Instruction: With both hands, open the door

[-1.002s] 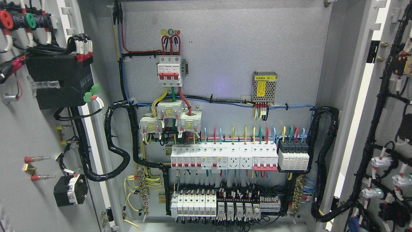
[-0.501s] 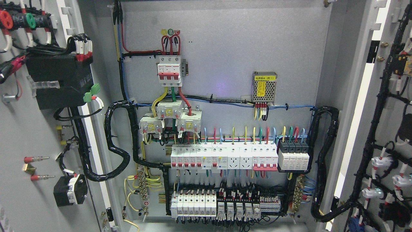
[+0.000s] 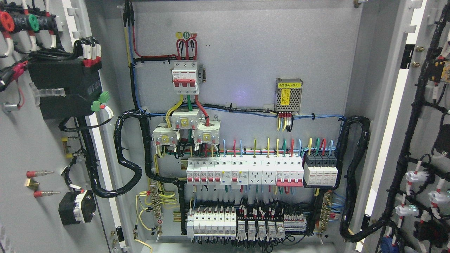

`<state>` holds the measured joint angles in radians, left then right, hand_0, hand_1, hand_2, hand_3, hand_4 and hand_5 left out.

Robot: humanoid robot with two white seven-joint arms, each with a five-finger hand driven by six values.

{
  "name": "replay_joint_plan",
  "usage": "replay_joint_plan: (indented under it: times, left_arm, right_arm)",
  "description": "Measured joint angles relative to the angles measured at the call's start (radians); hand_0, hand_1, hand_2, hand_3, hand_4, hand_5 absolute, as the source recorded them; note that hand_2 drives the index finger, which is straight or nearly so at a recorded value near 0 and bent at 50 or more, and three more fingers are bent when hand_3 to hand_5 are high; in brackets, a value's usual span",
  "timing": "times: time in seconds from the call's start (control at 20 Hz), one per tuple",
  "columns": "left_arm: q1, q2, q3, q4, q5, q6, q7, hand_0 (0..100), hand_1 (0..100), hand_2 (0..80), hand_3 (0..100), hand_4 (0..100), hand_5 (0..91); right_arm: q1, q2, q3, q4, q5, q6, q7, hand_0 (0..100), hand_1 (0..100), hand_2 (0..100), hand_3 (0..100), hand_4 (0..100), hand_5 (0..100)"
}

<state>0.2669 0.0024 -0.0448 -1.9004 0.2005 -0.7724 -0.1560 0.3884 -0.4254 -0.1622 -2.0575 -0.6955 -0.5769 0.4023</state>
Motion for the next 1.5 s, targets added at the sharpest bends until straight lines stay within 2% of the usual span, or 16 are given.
replay_joint_plan:
  times: [0.7, 1.5]
  left_arm:
    - [0.014, 0.077, 0.092, -0.020, 0.129, 0.000, -0.006, 0, 0, 0.0, 0, 0, 0.0]
    - [0.042, 0.176, 0.286, -0.011, 0.277, 0.000, -0.001, 0, 0, 0.0, 0, 0, 0.0]
  right_arm:
    - [0.028, 0.005, -0.057, 0.020, -0.007, 0.003, 0.000, 38, 0, 0, 0, 0, 0]
    - [0.081, 0.010, -0.125, 0.029, -0.070, 0.001, -0.003, 38, 0, 0, 0, 0, 0]
